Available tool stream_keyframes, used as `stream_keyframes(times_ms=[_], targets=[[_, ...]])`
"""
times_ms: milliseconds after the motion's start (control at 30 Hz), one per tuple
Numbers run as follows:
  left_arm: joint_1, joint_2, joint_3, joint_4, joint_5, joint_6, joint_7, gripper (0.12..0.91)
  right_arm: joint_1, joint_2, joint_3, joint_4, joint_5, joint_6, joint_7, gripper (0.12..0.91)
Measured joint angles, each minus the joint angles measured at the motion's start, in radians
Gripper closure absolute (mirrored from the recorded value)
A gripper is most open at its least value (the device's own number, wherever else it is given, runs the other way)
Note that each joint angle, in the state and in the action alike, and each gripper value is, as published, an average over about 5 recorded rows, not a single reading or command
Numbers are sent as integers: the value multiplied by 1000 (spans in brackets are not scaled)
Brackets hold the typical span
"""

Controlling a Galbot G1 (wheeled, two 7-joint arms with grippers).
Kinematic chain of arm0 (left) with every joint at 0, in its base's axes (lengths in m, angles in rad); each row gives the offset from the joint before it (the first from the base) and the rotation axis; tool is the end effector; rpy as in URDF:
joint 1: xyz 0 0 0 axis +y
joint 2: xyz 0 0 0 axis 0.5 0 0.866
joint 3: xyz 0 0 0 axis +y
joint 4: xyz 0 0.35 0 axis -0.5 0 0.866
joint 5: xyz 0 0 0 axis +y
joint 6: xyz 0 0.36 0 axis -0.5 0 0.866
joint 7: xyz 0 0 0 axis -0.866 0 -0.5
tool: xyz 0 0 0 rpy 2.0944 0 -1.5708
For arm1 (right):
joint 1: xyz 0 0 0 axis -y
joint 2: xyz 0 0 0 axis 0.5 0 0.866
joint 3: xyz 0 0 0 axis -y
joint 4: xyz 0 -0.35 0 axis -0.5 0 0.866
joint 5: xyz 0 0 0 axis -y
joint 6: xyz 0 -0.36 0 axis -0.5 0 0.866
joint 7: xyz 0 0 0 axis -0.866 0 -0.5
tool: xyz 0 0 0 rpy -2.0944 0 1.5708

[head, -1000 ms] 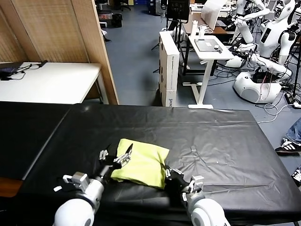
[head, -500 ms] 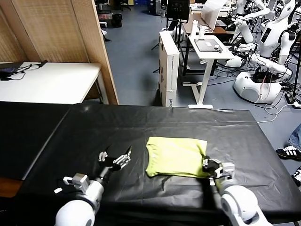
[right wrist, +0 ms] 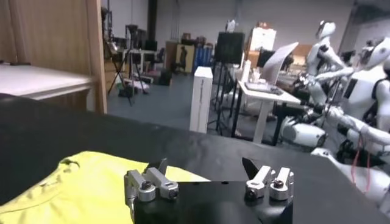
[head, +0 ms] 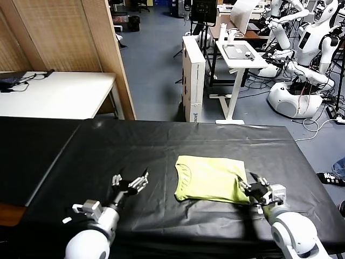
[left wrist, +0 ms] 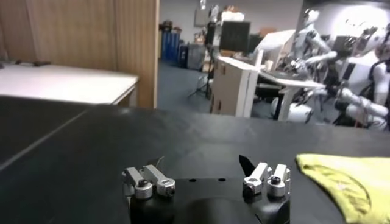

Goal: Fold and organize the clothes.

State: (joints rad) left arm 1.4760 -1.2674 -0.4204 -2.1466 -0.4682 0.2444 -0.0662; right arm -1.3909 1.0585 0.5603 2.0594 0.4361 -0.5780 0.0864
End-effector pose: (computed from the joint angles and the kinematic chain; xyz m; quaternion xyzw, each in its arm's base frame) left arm 0.2082 0.0163 -0.2670 -0.1107 -0.9845 0.1042 0.0879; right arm 0.2478 -0.0989 -0.2502 0.0472 -0.9704 0.0621 0.2286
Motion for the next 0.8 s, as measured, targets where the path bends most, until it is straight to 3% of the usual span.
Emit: stream_keyframes(times_ms=[100, 300, 400, 533, 800], targets=[[11, 19, -5, -12, -8, -31, -35, 123, -23, -18, 18, 20, -1, 58, -8, 161], [60, 85, -38, -18, -29, -110, -52, 123, -108, -36, 61, 63, -16, 249, -53, 119], [85, 120, -60, -27, -52, -90, -71, 123, -159, -33, 79, 84, -29, 301, -56, 119], [125, 156, -91, -59, -84, -49, -98, 123, -216, -20, 88, 114, -39, 328, -27, 118], [264, 202, -171, -116, -115, -66, -102, 123, -351, 23, 91, 203, -90, 442, 29, 118]])
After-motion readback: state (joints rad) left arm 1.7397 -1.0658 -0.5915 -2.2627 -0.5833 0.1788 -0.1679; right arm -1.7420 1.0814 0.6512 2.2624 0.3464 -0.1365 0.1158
